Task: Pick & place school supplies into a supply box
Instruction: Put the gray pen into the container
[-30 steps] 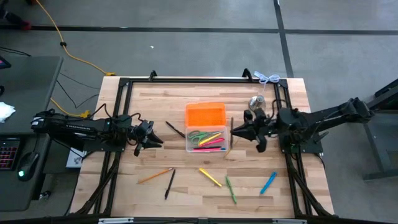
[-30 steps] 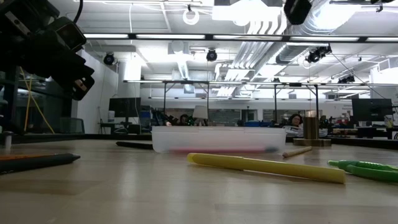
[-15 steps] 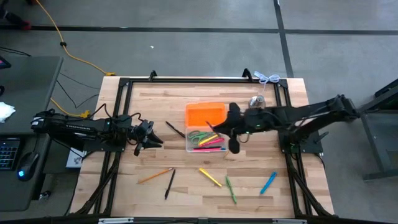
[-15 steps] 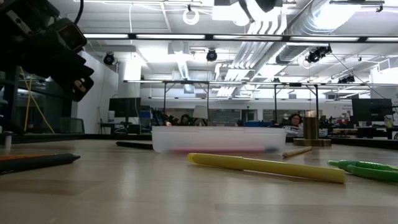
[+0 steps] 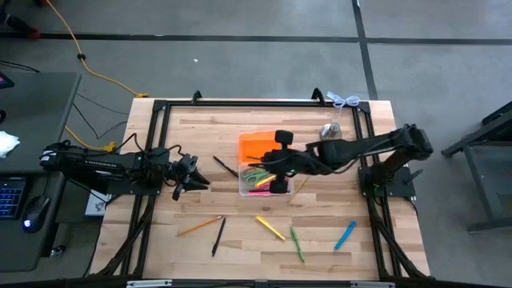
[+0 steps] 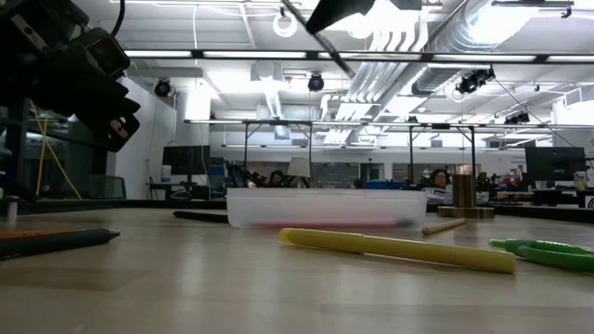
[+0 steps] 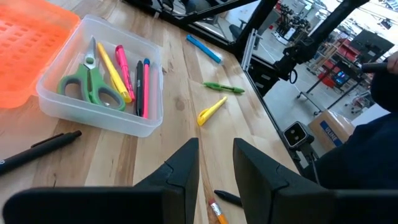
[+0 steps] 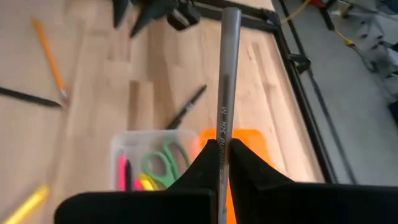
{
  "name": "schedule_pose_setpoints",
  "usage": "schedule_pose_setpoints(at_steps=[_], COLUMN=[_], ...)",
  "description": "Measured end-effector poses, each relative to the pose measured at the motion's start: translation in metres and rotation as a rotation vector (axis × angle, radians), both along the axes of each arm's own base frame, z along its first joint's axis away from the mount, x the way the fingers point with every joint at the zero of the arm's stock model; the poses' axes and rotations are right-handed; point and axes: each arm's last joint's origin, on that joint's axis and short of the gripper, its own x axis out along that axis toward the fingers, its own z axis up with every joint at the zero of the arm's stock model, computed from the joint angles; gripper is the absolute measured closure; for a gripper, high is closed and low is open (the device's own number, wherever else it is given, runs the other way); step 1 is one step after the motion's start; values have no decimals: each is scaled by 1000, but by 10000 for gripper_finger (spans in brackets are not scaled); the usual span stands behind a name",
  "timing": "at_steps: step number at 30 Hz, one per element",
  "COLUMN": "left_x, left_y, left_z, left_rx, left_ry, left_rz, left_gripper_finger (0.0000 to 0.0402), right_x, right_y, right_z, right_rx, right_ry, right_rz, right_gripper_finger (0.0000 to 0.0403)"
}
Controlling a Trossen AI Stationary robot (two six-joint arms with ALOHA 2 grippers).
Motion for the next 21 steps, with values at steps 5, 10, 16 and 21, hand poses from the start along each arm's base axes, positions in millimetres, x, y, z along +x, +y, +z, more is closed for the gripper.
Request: schedule_pose_setpoints(at_steps=[5, 10, 16, 21], left_x=[0, 0, 0, 0], left_y=[0, 0, 0, 0], left_z=[0, 0, 0, 0], left_rx=[0, -5, -19, -24], left_ry=[0, 1, 6, 7], left_rz=[0, 1, 4, 5], left_gripper_finger=[273, 273, 273, 273], right_x=[16, 23, 22, 22], right_y=[2, 2, 2, 2], right_z=[-16, -29, -31, -30], right_rx=[-72, -103, -117, -106], right_ry=[83, 138, 150, 151], right_rz=[1, -9, -18, -4], right_gripper_finger=[403, 403, 403, 403])
